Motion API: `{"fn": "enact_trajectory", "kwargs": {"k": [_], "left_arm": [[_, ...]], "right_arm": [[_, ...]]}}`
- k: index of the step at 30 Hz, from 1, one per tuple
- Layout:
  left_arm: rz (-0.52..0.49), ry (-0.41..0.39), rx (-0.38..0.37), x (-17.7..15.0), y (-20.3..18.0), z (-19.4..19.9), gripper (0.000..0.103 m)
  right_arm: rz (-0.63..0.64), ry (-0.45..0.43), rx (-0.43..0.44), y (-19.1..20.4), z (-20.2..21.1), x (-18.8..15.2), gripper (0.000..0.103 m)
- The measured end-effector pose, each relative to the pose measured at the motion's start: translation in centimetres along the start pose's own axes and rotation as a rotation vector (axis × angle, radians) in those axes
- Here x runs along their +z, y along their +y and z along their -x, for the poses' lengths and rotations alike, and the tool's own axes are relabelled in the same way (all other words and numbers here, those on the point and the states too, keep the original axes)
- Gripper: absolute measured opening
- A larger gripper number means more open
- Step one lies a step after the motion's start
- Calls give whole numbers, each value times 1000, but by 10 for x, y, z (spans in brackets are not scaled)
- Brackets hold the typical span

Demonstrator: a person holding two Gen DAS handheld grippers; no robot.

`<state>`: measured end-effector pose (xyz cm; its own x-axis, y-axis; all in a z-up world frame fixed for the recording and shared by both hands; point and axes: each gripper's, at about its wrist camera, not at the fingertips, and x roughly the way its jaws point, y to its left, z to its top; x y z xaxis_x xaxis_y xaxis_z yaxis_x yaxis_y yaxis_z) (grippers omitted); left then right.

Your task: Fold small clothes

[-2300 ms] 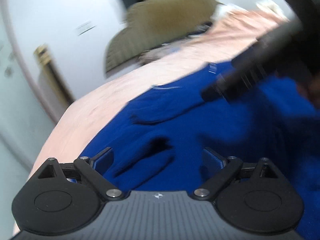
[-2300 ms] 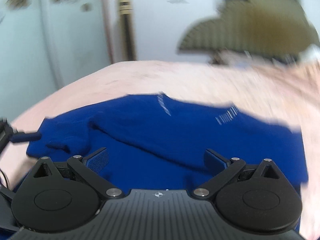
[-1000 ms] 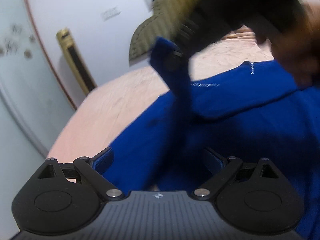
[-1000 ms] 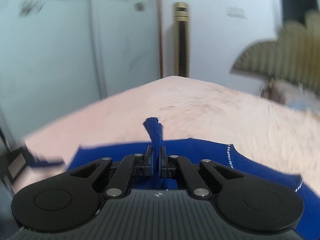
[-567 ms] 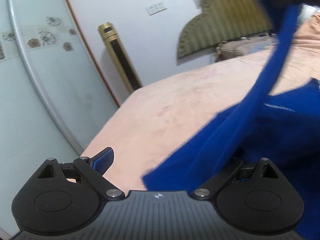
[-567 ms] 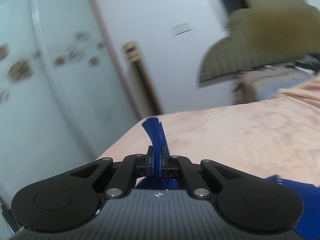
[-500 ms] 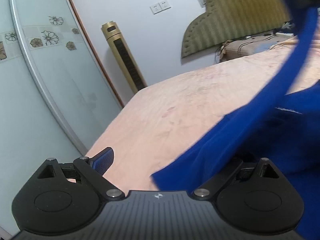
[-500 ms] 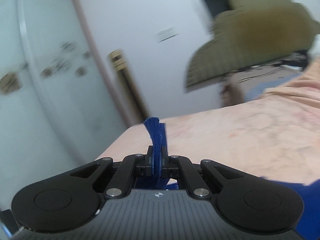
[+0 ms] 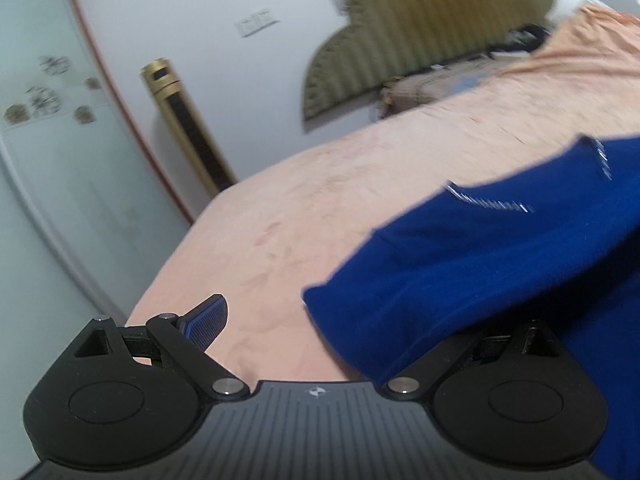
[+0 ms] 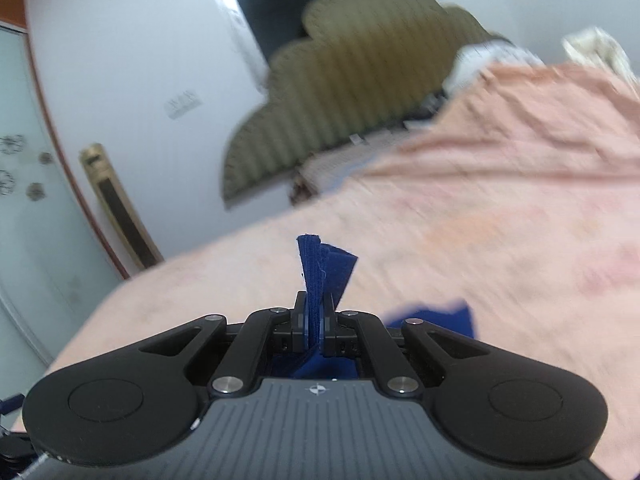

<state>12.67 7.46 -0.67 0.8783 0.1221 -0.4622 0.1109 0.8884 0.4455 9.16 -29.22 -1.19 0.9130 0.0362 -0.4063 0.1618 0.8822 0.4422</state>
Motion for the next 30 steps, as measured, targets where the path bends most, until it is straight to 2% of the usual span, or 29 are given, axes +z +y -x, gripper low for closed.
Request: {"fn": "enact_trajectory", "kwargs": {"k": [4,8,9,10,14,20,21,22,23,27,30], "left_arm": [[-63,4,-10,-12,1,5,97],[-38,36,-35,-22,12,5,97],[-33,43,-36,-24,14,4,97],[-29,49,-34,-26,15,4,98],[-11,68,-43,-32,16,5,98],[-12,88,-57,-43,21,21,97],[0,89,-67,-44,24,26,97],[16,91,-81,-46,27,31,97],[41,95,-99,-46,31,38,97],[179,55,-217,-34,40,61,97],[242,42,-315,-19,31,60,97]], "right_arm": [[-53,95,-4,-18,7,-28,6],[-101,146,0,-24,12,-42,10],[-118,155,6,-26,13,-43,16],[-138,163,12,-27,14,-43,18],[-207,157,30,-34,14,-42,24],[-268,138,50,-43,14,-37,24],[-260,133,39,-42,14,-37,21],[-247,128,37,-41,15,-37,13],[-233,124,33,-40,16,-38,12],[-170,110,15,-32,17,-38,12],[-132,104,-10,-28,15,-39,12]]}}
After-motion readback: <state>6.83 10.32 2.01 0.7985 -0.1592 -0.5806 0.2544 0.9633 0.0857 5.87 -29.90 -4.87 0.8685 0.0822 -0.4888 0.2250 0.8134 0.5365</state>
